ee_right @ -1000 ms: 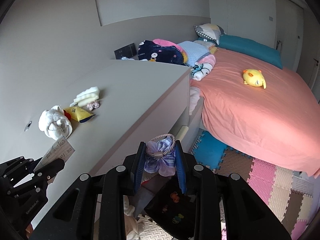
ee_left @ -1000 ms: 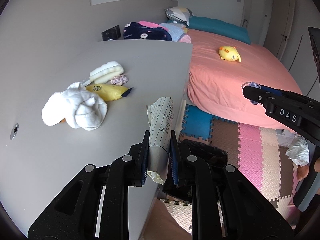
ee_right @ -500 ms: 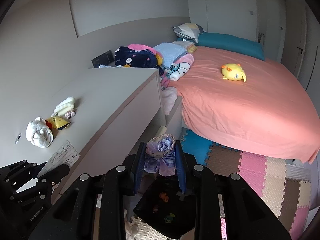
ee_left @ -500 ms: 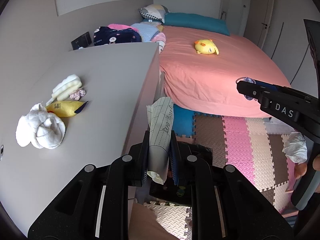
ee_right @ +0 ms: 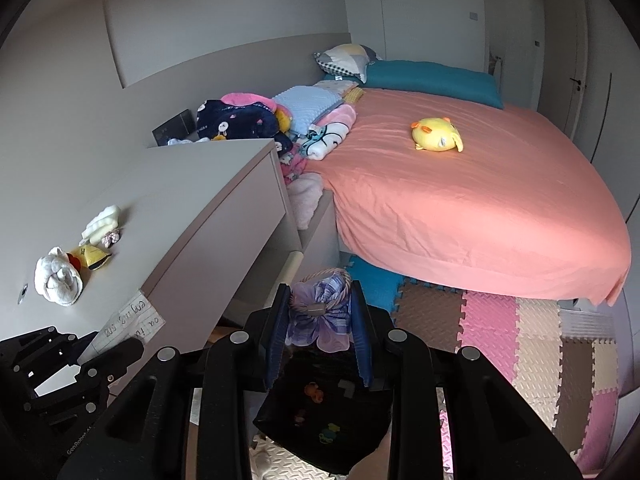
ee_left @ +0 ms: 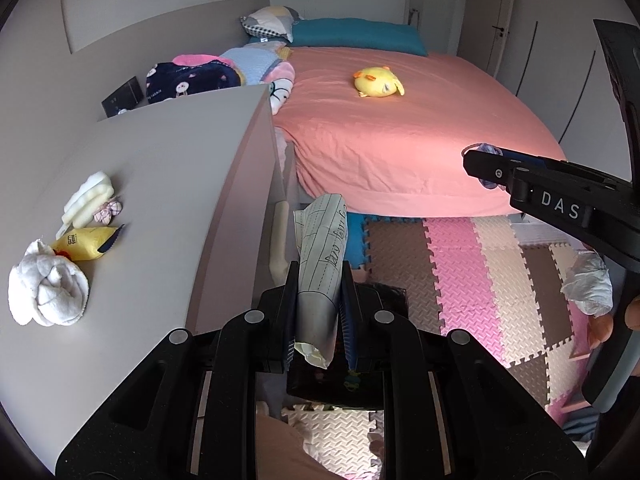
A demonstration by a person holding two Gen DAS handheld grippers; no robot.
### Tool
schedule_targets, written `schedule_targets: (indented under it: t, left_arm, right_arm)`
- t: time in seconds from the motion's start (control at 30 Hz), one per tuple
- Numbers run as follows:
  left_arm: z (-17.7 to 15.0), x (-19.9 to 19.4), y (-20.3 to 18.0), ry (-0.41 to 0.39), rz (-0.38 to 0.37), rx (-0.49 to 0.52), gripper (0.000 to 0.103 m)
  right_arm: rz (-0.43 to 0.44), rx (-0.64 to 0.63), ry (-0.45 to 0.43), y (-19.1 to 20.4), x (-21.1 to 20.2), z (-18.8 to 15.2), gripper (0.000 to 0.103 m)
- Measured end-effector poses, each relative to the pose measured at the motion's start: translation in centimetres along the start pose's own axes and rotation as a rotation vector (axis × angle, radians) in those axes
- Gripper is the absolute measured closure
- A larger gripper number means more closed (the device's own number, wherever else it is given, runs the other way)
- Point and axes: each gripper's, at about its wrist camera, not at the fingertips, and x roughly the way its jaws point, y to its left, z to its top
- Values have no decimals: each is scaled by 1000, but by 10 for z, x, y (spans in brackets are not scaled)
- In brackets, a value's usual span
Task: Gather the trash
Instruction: 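Carry the paper packet and purple bow over the black bin with both tools, then open both tools to drop the packet and bow into the bin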
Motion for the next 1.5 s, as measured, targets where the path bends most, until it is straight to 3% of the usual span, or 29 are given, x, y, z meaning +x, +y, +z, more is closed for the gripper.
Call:
schedule_targets:
  t: [0.53,1.03,1.07,1.13,1.2,1.27,1.5]
  left_arm:
    - [2,27,-25,52,-42,62,85]
    - [0,37,-26,80,-46,69,84]
    - [0,37,-26,80,-48,68,82]
    - [0,36,-25,79,-53,69,69]
    - [1,33,-23,59,-40,75,33]
    - [2,27,-21,25,-21,84,13]
    - [4,21,-10,3,26,69,10]
  right_arm:
    - [-44,51,17,-26,8,-4,73]
    - [-49,59,40,-32,20,-5,73]
    - [-49,58,44,-31,21,-5,72]
    - [-46,53,53,-30,22,-4,62]
    - [-46,56,47,-30,21,-3,39]
    - [-62,54,27,-29,17,0,26]
    - [-77,60,5,-29,13,2,22]
